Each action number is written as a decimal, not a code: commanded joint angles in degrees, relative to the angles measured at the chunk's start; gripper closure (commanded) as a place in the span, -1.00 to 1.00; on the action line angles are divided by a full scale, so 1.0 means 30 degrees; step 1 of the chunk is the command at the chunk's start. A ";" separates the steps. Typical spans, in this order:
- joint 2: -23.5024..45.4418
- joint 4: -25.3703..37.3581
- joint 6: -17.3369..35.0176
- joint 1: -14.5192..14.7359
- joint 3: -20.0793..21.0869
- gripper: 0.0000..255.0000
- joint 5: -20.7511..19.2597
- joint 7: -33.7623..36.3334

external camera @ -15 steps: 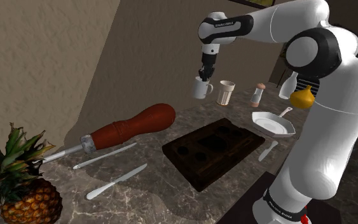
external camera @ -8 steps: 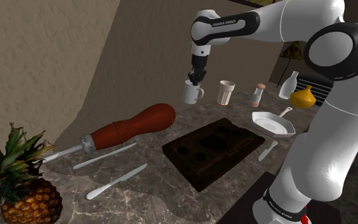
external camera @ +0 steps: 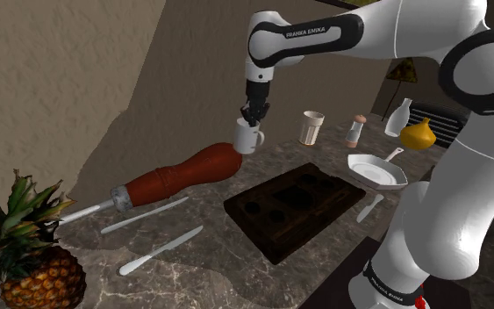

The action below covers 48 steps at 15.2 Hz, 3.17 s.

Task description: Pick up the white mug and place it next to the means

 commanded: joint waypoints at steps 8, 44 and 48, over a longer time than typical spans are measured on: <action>0.0627 0.0848 -0.0228 0.1954 0.2045 1.00 0.0327 0.3956; 0.4258 -0.1270 0.5565 0.4112 0.4048 1.00 0.0703 0.7899; 0.4689 -0.1765 0.6491 0.4108 0.4056 1.00 0.0738 0.7865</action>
